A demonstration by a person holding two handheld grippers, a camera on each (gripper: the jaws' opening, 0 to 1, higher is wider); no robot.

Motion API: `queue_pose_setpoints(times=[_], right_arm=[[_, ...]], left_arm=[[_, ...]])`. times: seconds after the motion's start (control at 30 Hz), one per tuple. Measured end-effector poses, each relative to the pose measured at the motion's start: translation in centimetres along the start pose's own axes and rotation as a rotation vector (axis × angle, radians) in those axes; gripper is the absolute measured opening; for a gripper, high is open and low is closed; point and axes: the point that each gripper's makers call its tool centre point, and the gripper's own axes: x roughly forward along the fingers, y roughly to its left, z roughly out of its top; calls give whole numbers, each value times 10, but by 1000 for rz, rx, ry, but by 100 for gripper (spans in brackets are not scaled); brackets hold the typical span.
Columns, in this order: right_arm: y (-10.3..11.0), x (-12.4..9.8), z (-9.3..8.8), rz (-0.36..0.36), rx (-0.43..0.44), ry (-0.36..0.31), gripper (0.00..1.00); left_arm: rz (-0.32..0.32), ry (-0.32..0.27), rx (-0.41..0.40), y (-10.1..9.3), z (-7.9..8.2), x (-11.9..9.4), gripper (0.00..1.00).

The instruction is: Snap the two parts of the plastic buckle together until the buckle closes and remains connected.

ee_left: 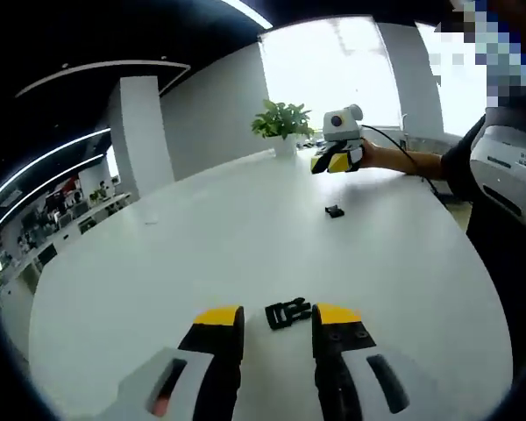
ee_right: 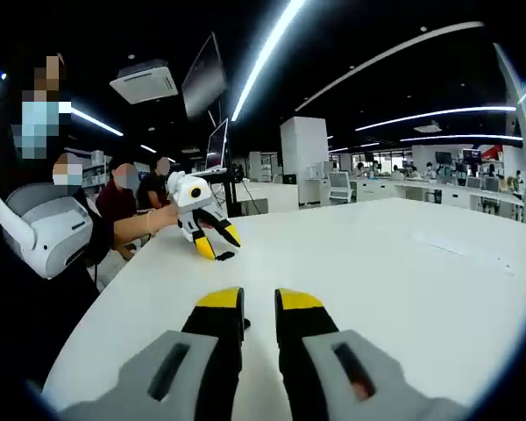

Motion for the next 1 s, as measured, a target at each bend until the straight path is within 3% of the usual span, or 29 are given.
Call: queue_pose_setpoints(times=[0.13, 0.2, 0.37, 0.43, 0.57, 0.7, 0.9, 1.0], right_arm=[[-5, -1, 4, 5, 46, -23, 14], [-7, -2, 0, -11, 51, -10, 14], [-6, -6, -6, -61, 72, -22, 14], [-3, -3, -10, -56, 53, 5, 14], [10, 9, -18, 41, -11, 90, 15], [25, 19, -31, 204, 3, 167, 17], [18, 26, -36, 237, -26, 165, 19], [18, 28, -48, 263, -40, 218, 19]], left_arm=[[-59, 9, -11, 8, 5, 11, 28], [-83, -11, -79, 6, 7, 18, 24], [-15, -5, -6, 14, 5, 12, 25], [-13, -16, -66, 16, 1, 6, 24], [-52, -59, -150, 15, -3, 2, 25], [-54, -72, -161, 17, -2, 5, 21], [-55, -69, -142, 7, 1, 12, 16], [-56, -79, -142, 0, 3, 14, 14]])
